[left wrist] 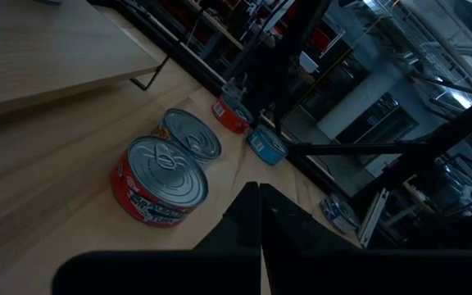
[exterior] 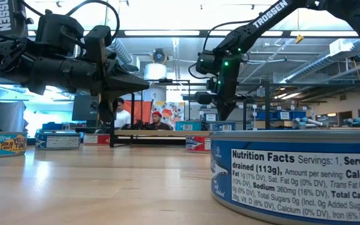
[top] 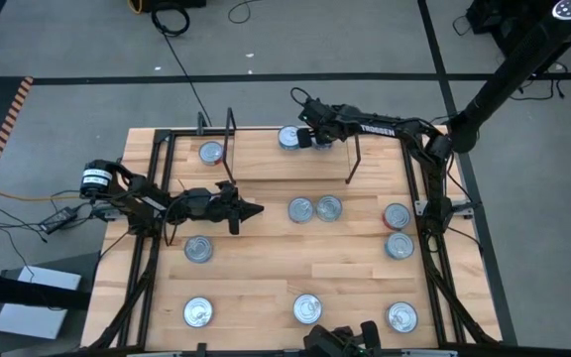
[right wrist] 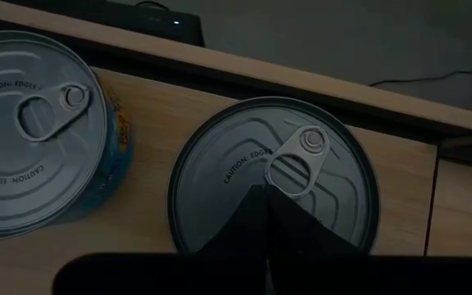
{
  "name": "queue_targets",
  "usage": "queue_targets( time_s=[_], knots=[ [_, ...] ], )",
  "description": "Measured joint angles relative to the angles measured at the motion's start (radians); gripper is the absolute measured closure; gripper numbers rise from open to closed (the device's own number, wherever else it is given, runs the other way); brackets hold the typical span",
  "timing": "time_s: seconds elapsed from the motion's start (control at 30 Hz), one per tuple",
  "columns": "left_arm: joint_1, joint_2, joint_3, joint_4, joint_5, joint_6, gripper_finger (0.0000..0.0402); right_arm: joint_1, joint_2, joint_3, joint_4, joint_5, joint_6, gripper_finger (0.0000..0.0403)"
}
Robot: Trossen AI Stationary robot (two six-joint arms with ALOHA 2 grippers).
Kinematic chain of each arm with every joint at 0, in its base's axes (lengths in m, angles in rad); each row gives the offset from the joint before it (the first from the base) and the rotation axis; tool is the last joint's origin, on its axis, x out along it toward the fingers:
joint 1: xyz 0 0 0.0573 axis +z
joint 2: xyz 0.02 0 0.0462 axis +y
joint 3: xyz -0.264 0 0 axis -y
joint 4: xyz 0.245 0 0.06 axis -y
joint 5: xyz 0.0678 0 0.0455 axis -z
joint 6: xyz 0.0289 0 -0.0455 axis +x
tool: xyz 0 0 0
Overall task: Stack canned seafood by type on shelf
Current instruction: Adjust the shelf
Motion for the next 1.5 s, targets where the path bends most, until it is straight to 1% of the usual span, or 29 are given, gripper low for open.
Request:
queue_targets(
  time_s=[0.5, 0.77, 1.1, 1.33, 1.43, 1.5],
  knots=[
    [0.000, 0.000, 0.000, 0.000, 0.000, 0.000, 0.0401, -0.003, -0.001, -0.001, -0.004, -0.001, 0.011, 0.0396],
    [0.000, 0.000, 0.000, 0.000, 0.000, 0.000, 0.0401, 0.000, 0.006, 0.038, -0.004, -0.003, 0.010, 0.0396],
    [0.000, 0.000, 0.000, 0.000, 0.000, 0.000, 0.0401, 0.011, 0.005, 0.047, 0.017, 0.006, -0.003, 0.0397],
    [0.000, 0.000, 0.000, 0.000, 0.001, 0.000, 0.0401, 0.045, 0.002, 0.049, 0.173, -0.069, -0.091, 0.0398],
    [0.000, 0.000, 0.000, 0.000, 0.001, 0.000, 0.0401, 0.066, 0.002, 0.049, 0.267, -0.125, -0.178, 0.0398],
    [0.000, 0.000, 0.000, 0.000, 0.001, 0.000, 0.0401, 0.077, 0.002, 0.050, 0.319, -0.145, -0.221, 0.0398]
  ],
)
